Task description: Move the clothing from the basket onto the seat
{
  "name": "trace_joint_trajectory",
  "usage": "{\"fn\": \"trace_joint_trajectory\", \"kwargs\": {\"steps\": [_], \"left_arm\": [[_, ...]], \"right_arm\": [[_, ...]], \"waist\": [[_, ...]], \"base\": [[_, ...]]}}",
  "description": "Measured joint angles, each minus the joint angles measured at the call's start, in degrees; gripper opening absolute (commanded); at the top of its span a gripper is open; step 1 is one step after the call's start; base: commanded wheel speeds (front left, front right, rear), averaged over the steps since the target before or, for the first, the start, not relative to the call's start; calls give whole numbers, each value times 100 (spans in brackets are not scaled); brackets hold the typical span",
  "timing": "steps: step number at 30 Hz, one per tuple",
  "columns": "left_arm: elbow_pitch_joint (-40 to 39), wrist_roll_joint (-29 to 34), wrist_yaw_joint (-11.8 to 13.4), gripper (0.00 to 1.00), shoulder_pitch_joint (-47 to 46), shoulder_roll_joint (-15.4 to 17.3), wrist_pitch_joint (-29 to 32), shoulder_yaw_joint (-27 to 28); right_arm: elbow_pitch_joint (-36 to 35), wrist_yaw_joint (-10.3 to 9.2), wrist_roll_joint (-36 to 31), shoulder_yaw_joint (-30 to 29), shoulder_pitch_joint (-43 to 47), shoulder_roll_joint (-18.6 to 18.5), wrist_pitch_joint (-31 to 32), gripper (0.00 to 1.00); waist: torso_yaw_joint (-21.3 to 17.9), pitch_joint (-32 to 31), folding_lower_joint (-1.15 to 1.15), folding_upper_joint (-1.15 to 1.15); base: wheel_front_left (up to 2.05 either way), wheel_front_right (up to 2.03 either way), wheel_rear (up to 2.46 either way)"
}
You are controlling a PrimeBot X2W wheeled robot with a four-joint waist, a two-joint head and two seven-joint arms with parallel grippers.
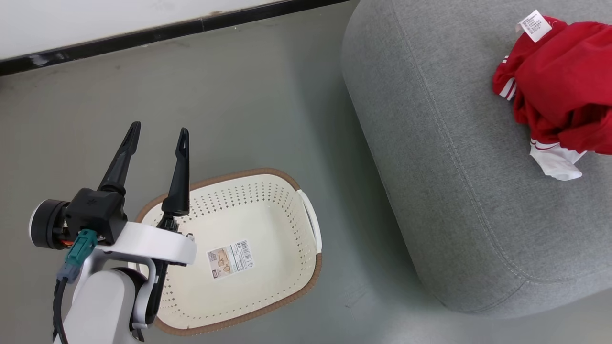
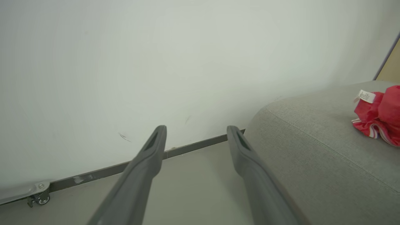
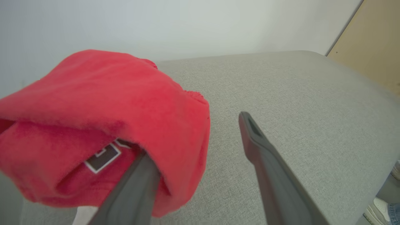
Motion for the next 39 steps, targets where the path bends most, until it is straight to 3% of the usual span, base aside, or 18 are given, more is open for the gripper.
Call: {"fn": "trace_joint_trajectory", "kwargs": {"steps": [22, 39], "left_arm": [[142, -107, 90, 100, 55, -47, -160, 125], [341, -301, 249, 100, 402, -235, -350, 386]], "right_arm": [[-1105, 0, 265, 143, 759, 224, -100, 100], [-2533, 0, -127, 466, 835, 151, -108, 100]], "waist": [[-166, -291, 0, 0], [115, -749, 0, 0]], "base": [[0, 0, 0], [0, 0, 0]]}}
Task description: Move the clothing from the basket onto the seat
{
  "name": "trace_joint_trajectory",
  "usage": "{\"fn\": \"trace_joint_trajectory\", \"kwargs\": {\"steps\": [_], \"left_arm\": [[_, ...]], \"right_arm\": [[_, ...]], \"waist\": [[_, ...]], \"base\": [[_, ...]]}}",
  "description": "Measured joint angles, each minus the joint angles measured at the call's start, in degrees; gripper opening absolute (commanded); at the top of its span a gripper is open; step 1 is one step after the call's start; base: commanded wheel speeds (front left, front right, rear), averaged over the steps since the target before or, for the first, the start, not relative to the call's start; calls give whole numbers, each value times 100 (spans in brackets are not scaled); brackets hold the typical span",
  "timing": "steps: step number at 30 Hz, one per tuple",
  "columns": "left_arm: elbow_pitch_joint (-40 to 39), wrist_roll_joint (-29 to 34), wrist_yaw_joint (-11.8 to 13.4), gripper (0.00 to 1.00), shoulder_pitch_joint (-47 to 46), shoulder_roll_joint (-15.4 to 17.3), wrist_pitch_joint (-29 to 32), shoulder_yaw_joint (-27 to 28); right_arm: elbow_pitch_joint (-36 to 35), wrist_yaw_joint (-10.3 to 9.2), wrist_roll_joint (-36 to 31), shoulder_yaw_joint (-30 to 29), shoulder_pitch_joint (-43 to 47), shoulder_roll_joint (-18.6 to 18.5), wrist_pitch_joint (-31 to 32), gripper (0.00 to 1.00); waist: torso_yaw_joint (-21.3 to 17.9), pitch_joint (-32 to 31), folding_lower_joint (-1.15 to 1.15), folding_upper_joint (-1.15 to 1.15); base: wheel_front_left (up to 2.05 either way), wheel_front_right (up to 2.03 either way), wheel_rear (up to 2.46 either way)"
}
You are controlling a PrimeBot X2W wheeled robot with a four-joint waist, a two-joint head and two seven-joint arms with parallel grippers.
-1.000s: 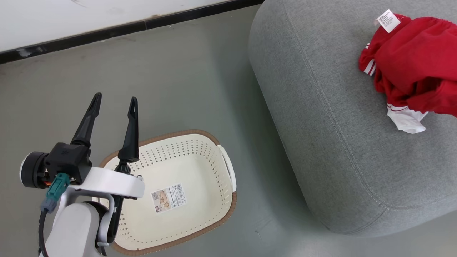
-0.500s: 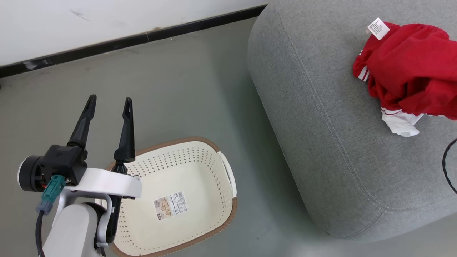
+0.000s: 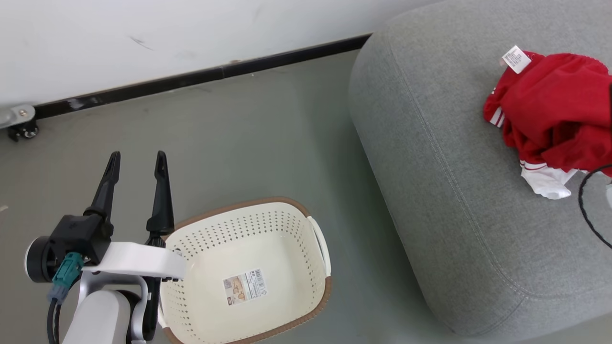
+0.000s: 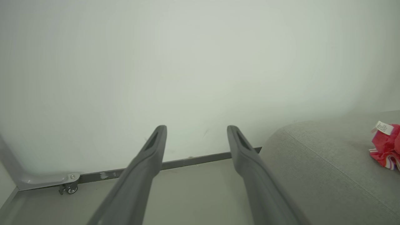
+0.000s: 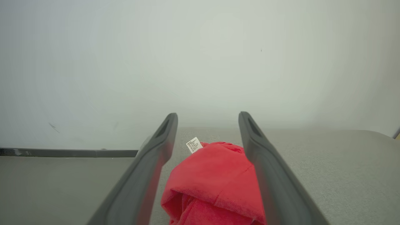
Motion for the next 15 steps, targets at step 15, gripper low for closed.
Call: {"fn": "trace_joint_trajectory", "kwargs": {"steps": [15], "left_arm": [[349, -5, 162, 100, 365, -196, -49, 98]], "right_arm": [[-648, 0, -437, 620, 1, 646, 339, 100]], "waist": [[538, -483, 0, 0]], "base": [[0, 0, 0]]}}
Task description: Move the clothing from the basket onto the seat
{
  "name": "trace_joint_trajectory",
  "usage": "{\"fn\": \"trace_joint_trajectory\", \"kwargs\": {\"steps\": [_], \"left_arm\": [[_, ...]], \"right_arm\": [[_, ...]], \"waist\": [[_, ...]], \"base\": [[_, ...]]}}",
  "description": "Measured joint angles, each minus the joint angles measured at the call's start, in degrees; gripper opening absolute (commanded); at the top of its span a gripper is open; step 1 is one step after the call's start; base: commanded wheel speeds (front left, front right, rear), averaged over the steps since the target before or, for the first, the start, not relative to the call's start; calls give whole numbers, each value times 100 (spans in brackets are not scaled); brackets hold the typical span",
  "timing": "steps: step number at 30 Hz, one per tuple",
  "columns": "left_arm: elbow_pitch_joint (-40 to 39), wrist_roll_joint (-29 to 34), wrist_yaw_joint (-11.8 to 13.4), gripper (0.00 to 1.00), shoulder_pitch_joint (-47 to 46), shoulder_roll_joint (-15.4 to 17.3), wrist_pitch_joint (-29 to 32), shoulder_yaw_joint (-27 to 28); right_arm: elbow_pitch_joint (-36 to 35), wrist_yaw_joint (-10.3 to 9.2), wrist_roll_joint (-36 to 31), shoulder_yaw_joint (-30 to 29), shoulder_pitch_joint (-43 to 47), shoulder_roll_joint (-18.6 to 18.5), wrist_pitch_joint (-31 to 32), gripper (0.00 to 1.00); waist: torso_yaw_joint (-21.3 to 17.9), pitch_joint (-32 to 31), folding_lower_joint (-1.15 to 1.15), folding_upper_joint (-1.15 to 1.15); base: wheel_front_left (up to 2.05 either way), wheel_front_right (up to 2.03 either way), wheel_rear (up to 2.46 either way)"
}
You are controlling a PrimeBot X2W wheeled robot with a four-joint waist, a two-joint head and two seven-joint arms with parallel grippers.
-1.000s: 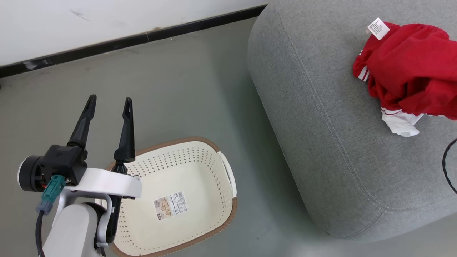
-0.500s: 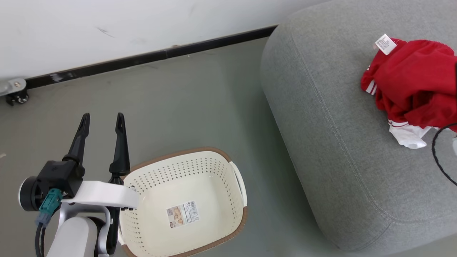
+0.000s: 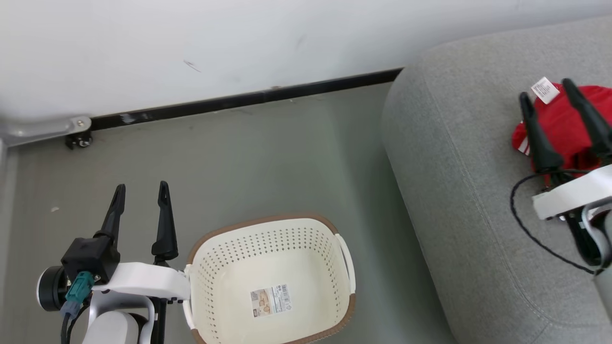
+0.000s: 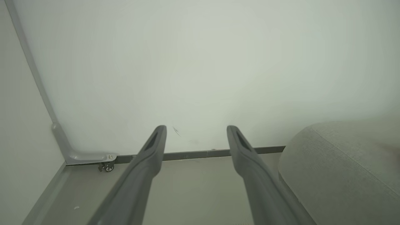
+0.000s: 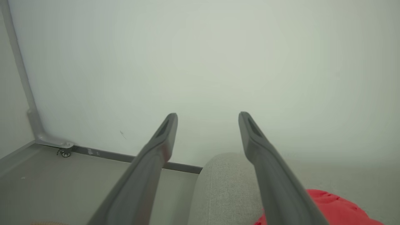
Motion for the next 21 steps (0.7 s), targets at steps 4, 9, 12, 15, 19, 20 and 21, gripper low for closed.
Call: {"fn": "trace_joint_trajectory", "kwargs": {"steps": [4, 9, 12, 15, 19, 20, 21], "left_arm": [[74, 0, 18, 100, 106, -51, -1, -25], [231, 1, 32, 100, 252, -163, -1, -122], [274, 8, 32, 100, 296, -198, -1, -179], [327, 10, 32, 100, 329, -224, -1, -227], [370, 18, 31, 100, 331, -241, -1, -277], [377, 26, 29, 100, 335, -254, -1, -291], [385, 35, 23, 100, 336, -269, -1, -304]], "right_arm": [[-62, 0, -42, 32, 36, 211, 45, 100], [-127, 0, -215, 34, 340, 489, 141, 100], [-116, 0, -276, -34, 550, 604, 191, 100], [-121, -1, -307, -78, 751, 748, 236, 100], [-120, -2, -308, -148, 1015, 947, 241, 100], [-121, -2, -315, -178, 1101, 1011, 241, 100], [-129, -2, -348, -202, 1189, 1061, 241, 100]], "waist": [[154, -133, 0, 0], [333, -308, 0, 0], [429, -415, 0, 0], [520, -522, 0, 0], [608, -627, 0, 0], [636, -662, 0, 0], [662, -696, 0, 0]], "base": [[0, 0, 0], [0, 0, 0], [0, 0, 0], [0, 0, 0], [0, 0, 0], [0, 0, 0], [0, 0, 0]]}}
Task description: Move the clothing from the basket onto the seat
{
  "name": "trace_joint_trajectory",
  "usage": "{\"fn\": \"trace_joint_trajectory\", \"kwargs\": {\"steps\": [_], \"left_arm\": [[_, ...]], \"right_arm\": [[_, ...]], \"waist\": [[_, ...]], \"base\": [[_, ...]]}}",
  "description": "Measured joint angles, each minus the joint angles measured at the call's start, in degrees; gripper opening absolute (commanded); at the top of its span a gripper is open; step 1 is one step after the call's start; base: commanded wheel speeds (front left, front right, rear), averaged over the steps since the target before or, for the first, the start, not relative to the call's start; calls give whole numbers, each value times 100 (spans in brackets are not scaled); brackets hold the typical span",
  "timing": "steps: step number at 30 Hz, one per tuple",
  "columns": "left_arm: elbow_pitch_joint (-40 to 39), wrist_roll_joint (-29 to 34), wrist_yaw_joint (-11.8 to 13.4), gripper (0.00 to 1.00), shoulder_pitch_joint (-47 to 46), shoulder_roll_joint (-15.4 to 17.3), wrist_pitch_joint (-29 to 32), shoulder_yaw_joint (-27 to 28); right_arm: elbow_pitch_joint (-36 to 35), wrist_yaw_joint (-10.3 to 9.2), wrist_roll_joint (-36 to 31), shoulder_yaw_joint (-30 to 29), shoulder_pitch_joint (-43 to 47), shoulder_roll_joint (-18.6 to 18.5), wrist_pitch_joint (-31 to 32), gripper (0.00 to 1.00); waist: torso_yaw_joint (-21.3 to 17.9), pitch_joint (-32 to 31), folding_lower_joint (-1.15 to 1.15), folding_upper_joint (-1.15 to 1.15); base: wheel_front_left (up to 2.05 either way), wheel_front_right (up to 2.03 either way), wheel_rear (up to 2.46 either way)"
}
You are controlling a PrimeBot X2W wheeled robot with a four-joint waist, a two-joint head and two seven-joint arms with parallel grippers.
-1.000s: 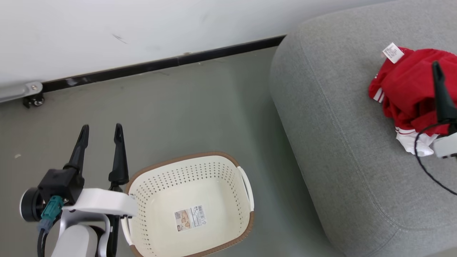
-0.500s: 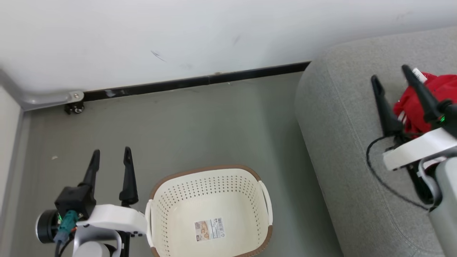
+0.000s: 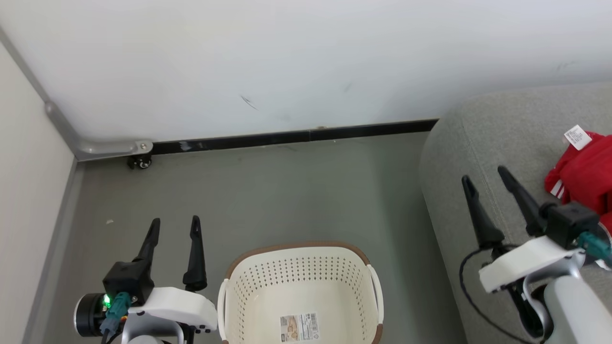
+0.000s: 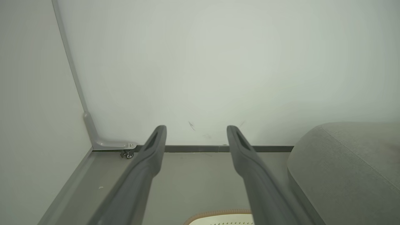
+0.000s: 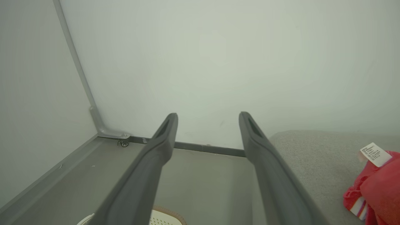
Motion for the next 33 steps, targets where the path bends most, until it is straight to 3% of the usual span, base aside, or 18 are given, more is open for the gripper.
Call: {"fn": "trace_joint_trajectory", "kwargs": {"steps": [19, 33], "left_arm": [[155, 37, -44, 100, 219, -91, 0, -180], [157, 79, 16, 100, 348, -100, 0, -156]], "right_arm": [[-353, 0, -567, -533, 1181, 823, 146, 100], [-762, 0, -793, -659, 1664, 1022, 349, 100]], "waist": [[278, -570, 0, 0], [246, -693, 0, 0]], "base": [[0, 0, 0], [0, 0, 0]]}}
